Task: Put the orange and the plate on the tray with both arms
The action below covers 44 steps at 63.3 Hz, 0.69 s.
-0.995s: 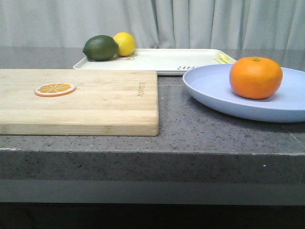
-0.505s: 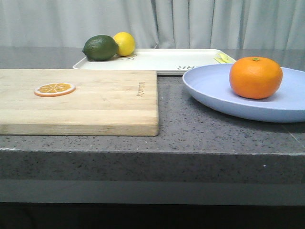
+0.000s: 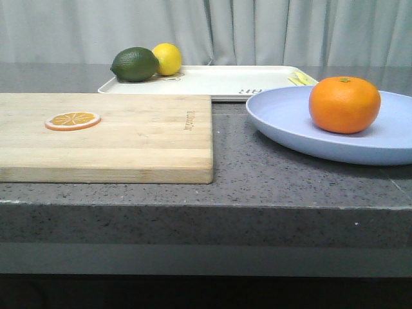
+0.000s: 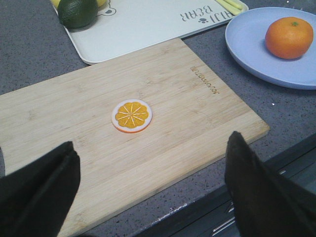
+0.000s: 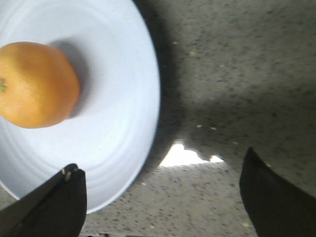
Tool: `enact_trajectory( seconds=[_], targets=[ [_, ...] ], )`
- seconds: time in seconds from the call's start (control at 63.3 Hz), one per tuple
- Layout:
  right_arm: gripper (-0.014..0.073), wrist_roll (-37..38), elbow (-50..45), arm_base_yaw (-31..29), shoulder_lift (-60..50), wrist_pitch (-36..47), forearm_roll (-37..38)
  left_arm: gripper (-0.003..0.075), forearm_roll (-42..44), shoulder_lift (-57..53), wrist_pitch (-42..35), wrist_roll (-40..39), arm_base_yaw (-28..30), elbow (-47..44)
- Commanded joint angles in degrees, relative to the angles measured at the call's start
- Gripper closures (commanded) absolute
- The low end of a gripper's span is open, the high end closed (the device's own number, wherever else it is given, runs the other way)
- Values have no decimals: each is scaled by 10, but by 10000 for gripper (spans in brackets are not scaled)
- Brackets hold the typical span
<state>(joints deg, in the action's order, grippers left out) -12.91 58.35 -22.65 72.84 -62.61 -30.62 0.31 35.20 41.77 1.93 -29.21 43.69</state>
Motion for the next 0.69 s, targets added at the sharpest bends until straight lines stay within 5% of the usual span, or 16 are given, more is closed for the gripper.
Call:
enact_trajectory(
  seconds=[0.0,0.19,0.679],
  targets=[
    [-43,-47,-10,-13,1,20,-101,132,1,0,-49,-4,1,15],
    [-43,-82,-44,-10,37,34,-184,132,1,0,-77,-4,1,15],
    [-41,-83,-44,-9,89,52,-215,132,1,0,-82,-4,1,15]
  ],
)
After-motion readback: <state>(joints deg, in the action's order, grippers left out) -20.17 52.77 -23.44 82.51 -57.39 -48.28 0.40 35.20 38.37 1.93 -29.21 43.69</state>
